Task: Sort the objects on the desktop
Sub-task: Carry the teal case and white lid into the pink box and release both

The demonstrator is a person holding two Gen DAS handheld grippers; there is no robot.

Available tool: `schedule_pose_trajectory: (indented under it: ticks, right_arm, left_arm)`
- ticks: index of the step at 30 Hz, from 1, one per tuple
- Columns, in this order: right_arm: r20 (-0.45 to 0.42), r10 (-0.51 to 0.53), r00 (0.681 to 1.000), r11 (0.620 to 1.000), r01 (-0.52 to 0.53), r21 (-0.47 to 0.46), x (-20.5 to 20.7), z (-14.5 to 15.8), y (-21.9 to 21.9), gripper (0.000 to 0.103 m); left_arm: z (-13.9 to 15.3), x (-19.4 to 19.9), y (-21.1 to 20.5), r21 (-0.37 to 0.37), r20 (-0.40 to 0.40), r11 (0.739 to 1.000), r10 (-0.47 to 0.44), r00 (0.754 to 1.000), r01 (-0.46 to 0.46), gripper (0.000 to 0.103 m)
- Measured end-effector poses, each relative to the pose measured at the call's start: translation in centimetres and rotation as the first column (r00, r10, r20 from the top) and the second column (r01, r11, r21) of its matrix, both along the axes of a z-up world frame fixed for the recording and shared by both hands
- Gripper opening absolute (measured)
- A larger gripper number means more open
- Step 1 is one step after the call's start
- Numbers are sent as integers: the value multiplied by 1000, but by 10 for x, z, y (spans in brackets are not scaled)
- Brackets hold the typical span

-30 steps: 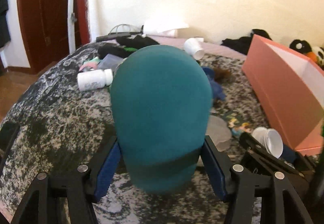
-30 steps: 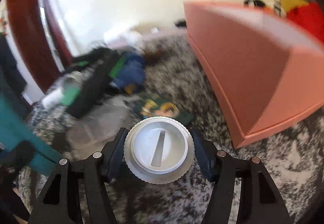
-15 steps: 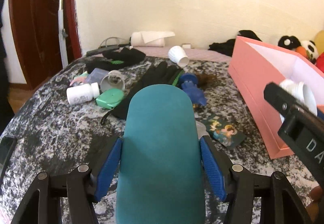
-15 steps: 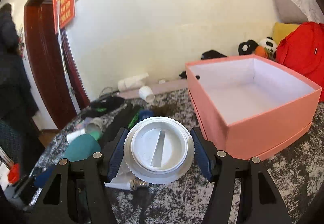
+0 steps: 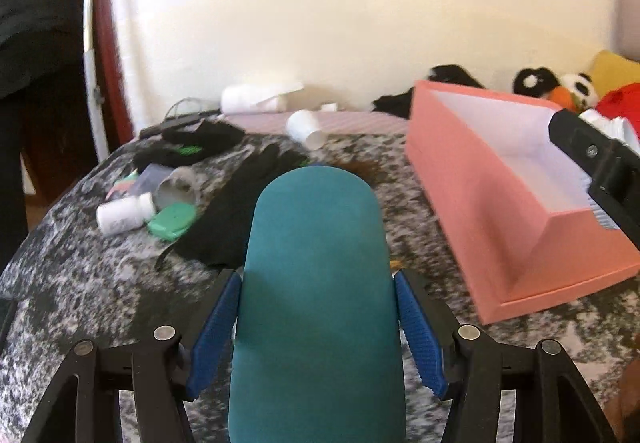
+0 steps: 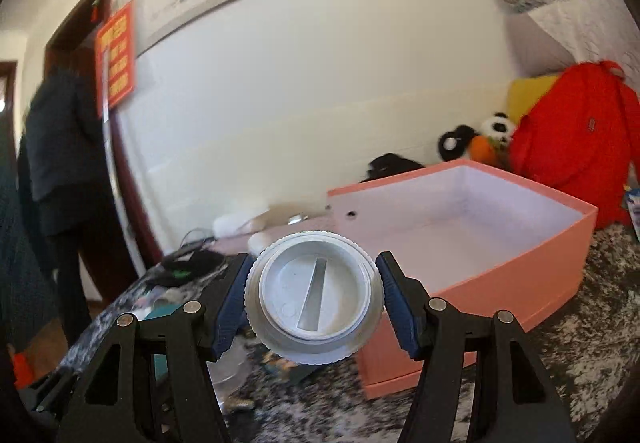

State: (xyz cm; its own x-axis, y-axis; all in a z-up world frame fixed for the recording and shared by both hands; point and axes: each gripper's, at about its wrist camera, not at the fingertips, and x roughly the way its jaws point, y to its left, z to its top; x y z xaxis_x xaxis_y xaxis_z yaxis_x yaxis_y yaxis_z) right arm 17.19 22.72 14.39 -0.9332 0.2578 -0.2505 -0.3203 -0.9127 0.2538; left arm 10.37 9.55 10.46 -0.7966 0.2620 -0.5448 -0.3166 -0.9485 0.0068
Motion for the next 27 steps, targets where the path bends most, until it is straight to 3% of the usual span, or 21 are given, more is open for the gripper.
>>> schedule_pose_trajectory:
  ticks: [11,18,27]
  right_arm:
    - [-59,-125,990,985,117,-123,11,8,106,66]
    - [-63,-219,974,934,191,-301,16,-7,173,66]
    - [-53,-251,967,922,222,-318,2,-8,204,66]
  left_arm:
    - [39,7,78,-19,-53,986,-166,985,165,66]
    - [62,-9,131,34,-35,965,-260,965,262,66]
    - [69,-39,180,34,2,958,-285,959,284,66]
